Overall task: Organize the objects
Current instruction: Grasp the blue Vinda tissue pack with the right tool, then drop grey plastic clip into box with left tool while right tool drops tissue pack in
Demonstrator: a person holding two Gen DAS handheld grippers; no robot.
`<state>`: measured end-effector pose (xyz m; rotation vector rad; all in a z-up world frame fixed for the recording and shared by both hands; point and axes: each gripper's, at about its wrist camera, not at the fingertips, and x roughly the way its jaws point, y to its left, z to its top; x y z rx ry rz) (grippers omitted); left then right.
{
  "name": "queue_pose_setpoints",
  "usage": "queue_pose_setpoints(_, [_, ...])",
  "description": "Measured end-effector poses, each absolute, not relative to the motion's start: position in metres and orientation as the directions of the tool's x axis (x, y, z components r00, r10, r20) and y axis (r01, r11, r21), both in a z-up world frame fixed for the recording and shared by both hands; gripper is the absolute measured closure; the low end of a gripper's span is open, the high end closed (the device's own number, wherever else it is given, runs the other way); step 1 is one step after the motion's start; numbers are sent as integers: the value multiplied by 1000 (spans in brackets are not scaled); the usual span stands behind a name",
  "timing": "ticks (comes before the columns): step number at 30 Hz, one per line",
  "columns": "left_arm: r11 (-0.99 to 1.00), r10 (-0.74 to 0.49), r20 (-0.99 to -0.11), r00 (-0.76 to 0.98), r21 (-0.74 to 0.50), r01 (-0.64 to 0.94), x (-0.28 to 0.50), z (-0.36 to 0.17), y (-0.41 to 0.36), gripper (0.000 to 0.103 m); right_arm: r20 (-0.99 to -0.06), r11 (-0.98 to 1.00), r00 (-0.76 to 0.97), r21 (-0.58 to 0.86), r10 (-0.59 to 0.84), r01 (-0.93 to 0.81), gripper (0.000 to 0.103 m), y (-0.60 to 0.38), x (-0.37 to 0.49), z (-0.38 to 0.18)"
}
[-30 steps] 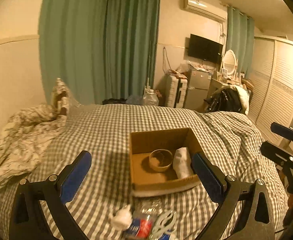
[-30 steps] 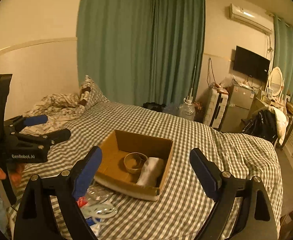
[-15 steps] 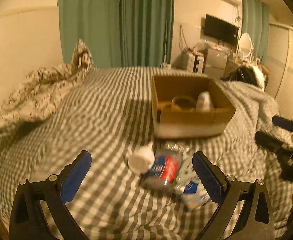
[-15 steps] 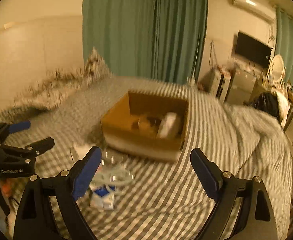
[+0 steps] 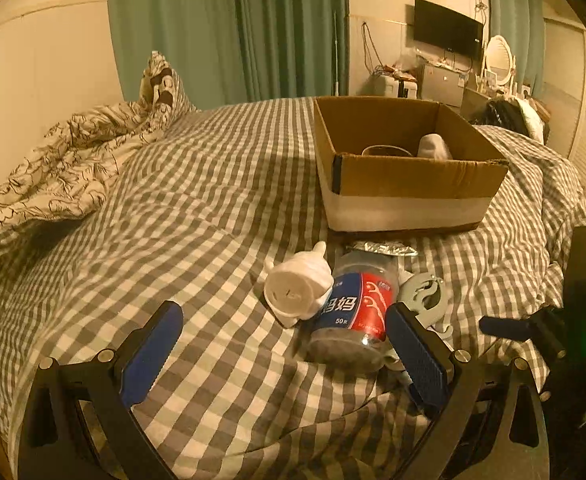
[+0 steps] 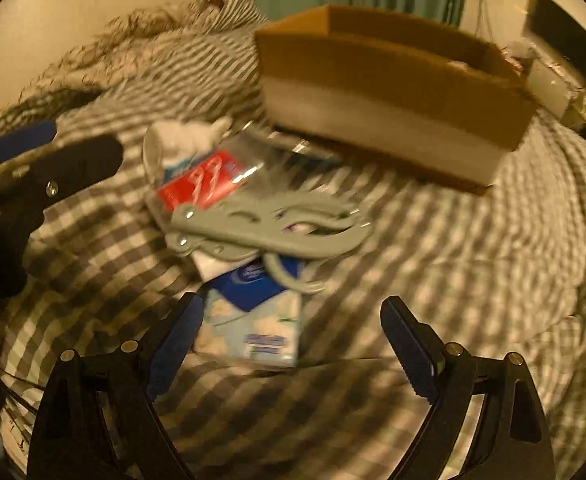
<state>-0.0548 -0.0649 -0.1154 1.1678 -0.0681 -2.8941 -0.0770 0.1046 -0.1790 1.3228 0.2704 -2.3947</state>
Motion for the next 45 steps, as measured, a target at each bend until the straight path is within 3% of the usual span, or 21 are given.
queue_pose_setpoints(3, [-999, -28, -702, -712, 39, 0, -57, -117, -65, 0, -858, -894, -449, 27, -251, 447, 15, 98, -78, -188])
queue_pose_setpoints(5, [-999, -29, -708, -706, 43, -2, -57, -119, -64, 0, -866, -887, -431, 31, -254, 461, 30, 96, -77, -195])
queue_pose_setpoints(7, [-999, -29, -713, -701, 50, -10, -56, -121, -61, 0, -868, -879, -425, 24, -255, 477, 51, 97, -75, -197])
queue_pose_setpoints(15, [-996, -40, -726, -687, 88, -34, -53, -126, -41, 0, -830, -885, -507, -36, -232, 463, 51, 132, -53, -161])
queue_pose_setpoints(23, [-984, 40, -764, -644, 81, -158, -60, -142, 12, 1, -772, -948, -608, -23, -185, 318, 51, 198, -59, -124])
queue_pose_setpoints(33, [-960, 186, -826, -533, -36, -279, -97, -177, 57, 19, -768, -964, -605, 59, -211, 260, 51, 235, -75, -129])
queue_pose_setpoints(39, [-947, 87, -816, -571, 111, -303, -115, -195, 72, 19, -772, -960, -586, 113, -248, 257, 51, 247, -80, -138])
queue_pose_setpoints(43, [-939, 114, -822, -557, 93, -330, -117, -195, 76, 47, -780, -960, -576, 112, -244, 255, 51, 246, -82, -143])
queue_pose_setpoints(45, [-938, 134, -826, -548, 72, -339, -113, -194, 75, 51, -777, -960, -581, 109, -244, 257, 51, 245, -81, -141])
